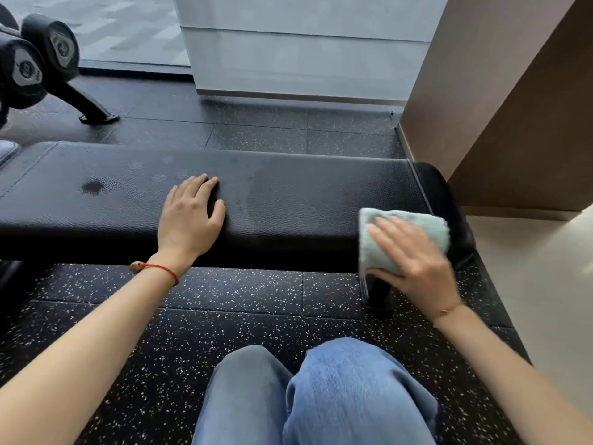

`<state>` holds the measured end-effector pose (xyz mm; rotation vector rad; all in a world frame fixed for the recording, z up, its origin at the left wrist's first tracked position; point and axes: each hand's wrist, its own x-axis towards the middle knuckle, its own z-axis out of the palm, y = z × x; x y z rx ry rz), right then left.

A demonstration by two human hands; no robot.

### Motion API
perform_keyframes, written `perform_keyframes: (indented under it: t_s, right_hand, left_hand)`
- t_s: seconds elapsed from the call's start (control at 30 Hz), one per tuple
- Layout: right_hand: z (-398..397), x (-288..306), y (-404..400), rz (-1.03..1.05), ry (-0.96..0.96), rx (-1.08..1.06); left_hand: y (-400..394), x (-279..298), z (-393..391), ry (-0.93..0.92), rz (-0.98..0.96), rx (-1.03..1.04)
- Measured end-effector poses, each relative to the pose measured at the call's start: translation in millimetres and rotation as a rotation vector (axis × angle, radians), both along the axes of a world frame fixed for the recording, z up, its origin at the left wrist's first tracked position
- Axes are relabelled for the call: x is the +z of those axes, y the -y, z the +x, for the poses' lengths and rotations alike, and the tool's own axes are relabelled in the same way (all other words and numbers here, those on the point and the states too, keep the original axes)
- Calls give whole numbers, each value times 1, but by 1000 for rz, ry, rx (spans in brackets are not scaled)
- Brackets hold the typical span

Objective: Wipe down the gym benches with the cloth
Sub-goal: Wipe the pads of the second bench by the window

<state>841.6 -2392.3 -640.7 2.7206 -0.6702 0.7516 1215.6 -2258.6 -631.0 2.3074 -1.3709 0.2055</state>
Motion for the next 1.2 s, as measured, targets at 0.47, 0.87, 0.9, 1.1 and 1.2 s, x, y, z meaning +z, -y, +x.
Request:
perform_keyframes:
  t_s: [0.47, 0.87, 0.9, 1.1, 1.2]
  right_hand:
    - [100, 9, -25, 118, -178, 91]
    - [155, 37, 20, 550, -167, -95]
    - [172, 37, 10, 540, -183, -9]
    - [154, 26, 2, 549, -121, 288]
    - [183, 31, 54, 621, -99, 129]
  left_hand:
    - [-1, -1, 1, 21, 3, -2]
    - [2, 2, -4, 15, 35, 39]
    - [2, 2, -4, 15, 36, 40]
    - [3, 0, -2, 42, 37, 50]
    - [3, 1, -2, 46, 40, 58]
